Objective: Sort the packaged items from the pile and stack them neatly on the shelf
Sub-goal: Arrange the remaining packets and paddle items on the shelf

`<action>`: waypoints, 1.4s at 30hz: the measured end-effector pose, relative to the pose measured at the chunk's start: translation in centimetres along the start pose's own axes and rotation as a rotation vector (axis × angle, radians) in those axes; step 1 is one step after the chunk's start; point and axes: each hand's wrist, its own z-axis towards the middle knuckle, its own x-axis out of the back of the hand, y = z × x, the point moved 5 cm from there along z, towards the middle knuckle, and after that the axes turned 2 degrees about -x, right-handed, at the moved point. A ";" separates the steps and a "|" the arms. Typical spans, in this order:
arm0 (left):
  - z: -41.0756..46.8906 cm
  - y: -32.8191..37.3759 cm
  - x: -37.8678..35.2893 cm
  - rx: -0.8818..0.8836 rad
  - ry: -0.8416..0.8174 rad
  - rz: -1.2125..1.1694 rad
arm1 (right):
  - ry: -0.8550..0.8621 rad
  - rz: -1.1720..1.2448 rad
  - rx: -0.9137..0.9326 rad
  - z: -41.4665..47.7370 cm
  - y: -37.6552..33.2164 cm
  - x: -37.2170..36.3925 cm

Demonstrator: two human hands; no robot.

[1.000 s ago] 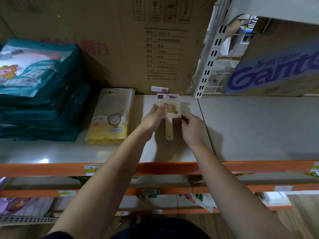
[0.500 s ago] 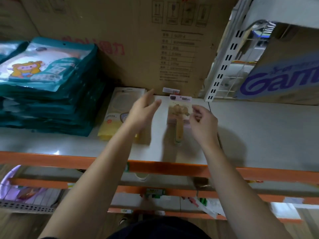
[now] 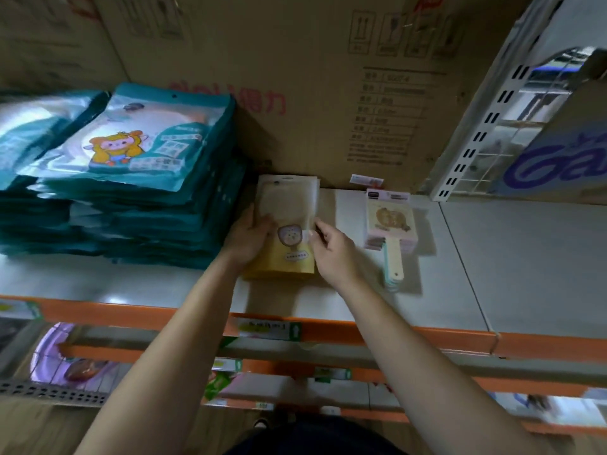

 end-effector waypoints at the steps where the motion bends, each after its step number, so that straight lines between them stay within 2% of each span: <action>1: 0.1 0.0 -0.3 -0.017 -0.013 0.008 | 0.011 0.011 -0.006 0.0 -0.1 -0.2; 8: 0.4 0.1 -1.9 -0.093 -0.043 0.018 | 0.102 0.118 -0.051 -0.9 0.9 0.2; 14: -0.4 1.0 -4.1 -0.173 -0.069 0.004 | 0.194 0.021 -0.047 -1.8 1.7 2.5; 19: 0.4 0.4 -3.7 -0.115 -0.061 -0.003 | 0.104 0.023 -0.040 -2.7 1.5 2.7; 23: 0.9 -0.1 -3.5 -0.051 -0.070 -0.158 | -0.064 -0.003 -0.032 -4.4 2.0 2.8; 25: 0.9 0.0 -3.6 -0.045 -0.101 -0.257 | -0.124 -0.107 -0.039 -5.1 2.2 2.9; 28: 0.7 0.4 -3.8 -0.045 -0.137 -0.331 | -0.103 -0.223 -0.004 -5.2 2.1 3.0; 36: -0.2 1.7 -4.8 -0.107 -0.117 -0.222 | -0.069 -0.230 0.031 -4.8 1.7 3.3; 42: -0.2 2.3 -4.7 -0.075 -0.122 -0.213 | -0.069 -0.212 0.010 -4.2 1.9 3.7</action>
